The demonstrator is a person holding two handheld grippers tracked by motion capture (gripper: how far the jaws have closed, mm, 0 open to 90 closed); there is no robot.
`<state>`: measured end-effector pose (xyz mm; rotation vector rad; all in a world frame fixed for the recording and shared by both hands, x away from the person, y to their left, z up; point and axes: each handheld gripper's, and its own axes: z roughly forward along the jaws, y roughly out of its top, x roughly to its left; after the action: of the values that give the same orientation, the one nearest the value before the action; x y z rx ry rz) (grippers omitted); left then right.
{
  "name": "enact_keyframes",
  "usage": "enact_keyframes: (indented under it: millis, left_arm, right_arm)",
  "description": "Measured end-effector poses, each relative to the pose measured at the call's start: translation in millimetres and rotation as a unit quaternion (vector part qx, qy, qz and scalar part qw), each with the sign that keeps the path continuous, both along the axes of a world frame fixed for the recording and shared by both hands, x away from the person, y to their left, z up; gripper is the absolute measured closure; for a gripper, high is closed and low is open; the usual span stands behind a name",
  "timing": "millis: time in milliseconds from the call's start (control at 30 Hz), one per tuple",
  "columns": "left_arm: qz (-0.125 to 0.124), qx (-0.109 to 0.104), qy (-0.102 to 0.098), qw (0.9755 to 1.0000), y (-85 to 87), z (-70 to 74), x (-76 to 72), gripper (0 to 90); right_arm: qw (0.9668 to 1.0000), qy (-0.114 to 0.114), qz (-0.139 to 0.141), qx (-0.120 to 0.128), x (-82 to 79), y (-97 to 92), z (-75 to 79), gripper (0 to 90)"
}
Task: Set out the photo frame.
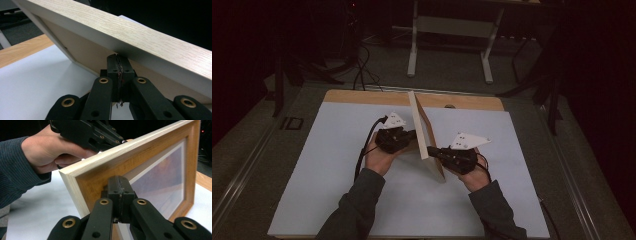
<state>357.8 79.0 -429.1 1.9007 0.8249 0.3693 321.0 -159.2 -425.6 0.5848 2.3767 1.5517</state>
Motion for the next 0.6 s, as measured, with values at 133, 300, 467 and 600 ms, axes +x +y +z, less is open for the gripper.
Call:
enact_keyframes:
  millis: [133, 300, 467, 600]
  left_arm:
    - [0.002, -0.001, 0.002, 1.0000, 0.1, -0.7, 1.6, 90.0]
    - [0.006, 0.000, 0.001, 1.0000, -0.3, -1.8, 2.9, 90.0]
    - [0.005, -0.004, 0.000, 1.0000, -1.8, -3.5, 5.2, 90.0]
    - [0.001, -0.001, -0.002, 1.0000, -3.1, -3.4, 6.7, 90.0]
  right_arm:
    - [1.0000, 0.000, 0.004, -0.001, -0.4, 3.7, -0.4, 89.8]
    - [1.0000, 0.002, 0.007, 0.000, -0.4, 7.2, -0.9, 89.9]
    - [1.0000, 0.001, 0.009, -0.001, -0.6, 10.2, -0.7, 89.9]
    - [0.9999, 0.001, 0.013, -0.001, -0.7, 13.0, -0.7, 89.8]
